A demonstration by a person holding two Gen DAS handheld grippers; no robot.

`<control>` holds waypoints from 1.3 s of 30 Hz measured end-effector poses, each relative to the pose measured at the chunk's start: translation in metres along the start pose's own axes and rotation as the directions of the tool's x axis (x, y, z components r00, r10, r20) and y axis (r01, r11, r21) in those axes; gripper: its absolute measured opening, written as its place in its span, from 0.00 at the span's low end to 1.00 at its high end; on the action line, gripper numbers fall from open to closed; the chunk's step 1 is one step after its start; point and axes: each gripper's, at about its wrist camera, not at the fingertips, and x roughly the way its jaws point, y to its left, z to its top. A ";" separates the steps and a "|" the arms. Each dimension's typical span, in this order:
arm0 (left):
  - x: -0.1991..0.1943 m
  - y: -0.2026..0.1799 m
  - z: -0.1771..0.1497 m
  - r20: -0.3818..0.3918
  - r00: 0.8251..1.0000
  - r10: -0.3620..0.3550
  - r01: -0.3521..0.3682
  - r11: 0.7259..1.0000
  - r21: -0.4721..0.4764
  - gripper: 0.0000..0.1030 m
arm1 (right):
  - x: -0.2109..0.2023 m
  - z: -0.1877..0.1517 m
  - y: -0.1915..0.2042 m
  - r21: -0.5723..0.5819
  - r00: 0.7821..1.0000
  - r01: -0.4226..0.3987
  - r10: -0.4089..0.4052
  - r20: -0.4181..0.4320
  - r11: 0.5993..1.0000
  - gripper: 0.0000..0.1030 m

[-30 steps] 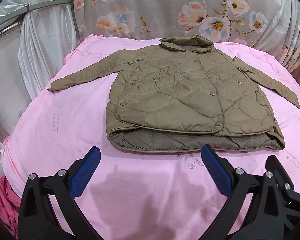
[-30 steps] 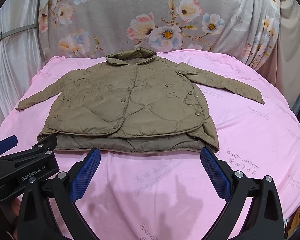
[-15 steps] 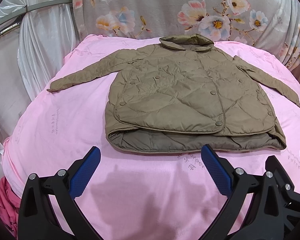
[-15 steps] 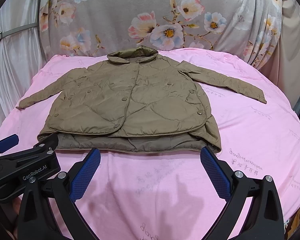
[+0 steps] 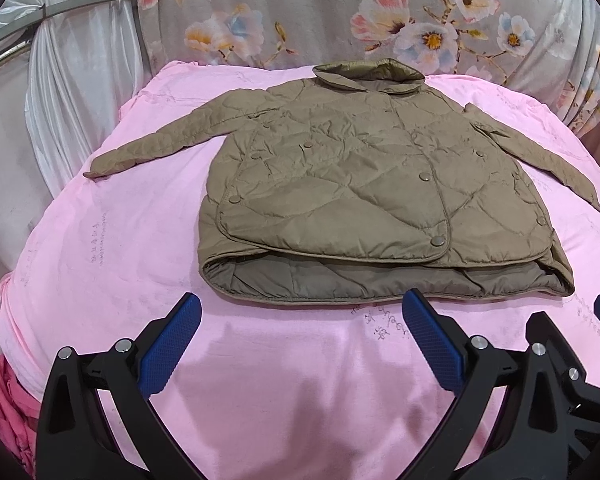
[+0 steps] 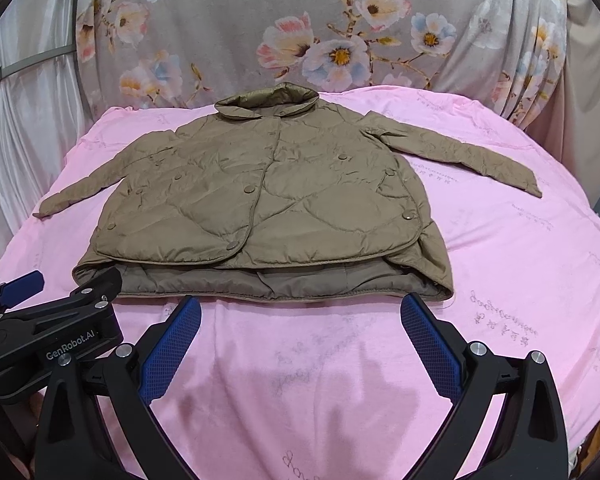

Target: Fold large clothes

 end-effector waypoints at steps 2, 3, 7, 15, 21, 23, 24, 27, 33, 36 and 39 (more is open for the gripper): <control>0.004 0.001 0.002 -0.004 1.000 0.003 -0.003 1.000 -0.002 0.95 | 0.007 0.001 -0.011 0.021 1.000 -0.015 0.015 -0.005 1.000 0.95; 0.007 0.001 0.005 -0.003 1.000 0.002 -0.002 1.000 -0.003 0.95 | 0.009 0.003 -0.017 0.033 1.000 -0.014 0.014 -0.002 0.999 0.95; 0.019 0.007 0.019 0.007 1.000 0.021 -0.020 1.000 -0.012 0.95 | 0.026 0.022 -0.069 0.117 1.000 0.013 -0.014 0.000 0.993 0.95; 0.057 0.019 0.066 0.025 0.999 0.041 -0.039 0.998 -0.047 0.95 | 0.082 0.081 -0.229 0.423 0.995 0.094 -0.105 0.003 0.901 0.95; 0.096 0.021 0.103 0.053 0.997 0.049 -0.043 0.993 -0.107 0.95 | 0.146 0.115 -0.322 0.555 0.985 0.160 -0.166 -0.039 0.817 0.95; 0.107 0.020 0.113 0.052 0.998 0.045 -0.038 0.992 -0.120 0.95 | 0.167 0.122 -0.344 0.586 0.982 0.175 -0.180 -0.050 0.791 0.95; 0.114 0.019 0.119 0.050 0.998 0.043 -0.036 0.991 -0.127 0.95 | 0.178 0.124 -0.357 0.604 0.983 0.171 -0.175 -0.053 0.779 0.95; 0.132 0.015 0.130 0.032 0.999 0.036 -0.032 0.992 -0.123 0.95 | 0.207 0.126 -0.389 0.678 0.987 0.147 -0.153 -0.051 0.720 0.95; 0.157 0.013 0.144 0.001 0.998 0.057 -0.056 0.991 -0.120 0.95 | 0.229 0.133 -0.417 0.751 0.981 0.146 -0.193 -0.025 0.644 0.82; 0.163 0.013 0.147 0.005 0.997 0.078 -0.077 0.990 -0.115 0.95 | 0.237 0.144 -0.423 0.744 0.972 0.187 -0.230 -0.046 0.641 0.20; 0.167 0.014 0.148 0.003 0.997 0.081 -0.080 0.990 -0.113 0.95 | 0.244 0.163 -0.417 0.710 0.970 0.201 -0.241 -0.046 0.674 0.04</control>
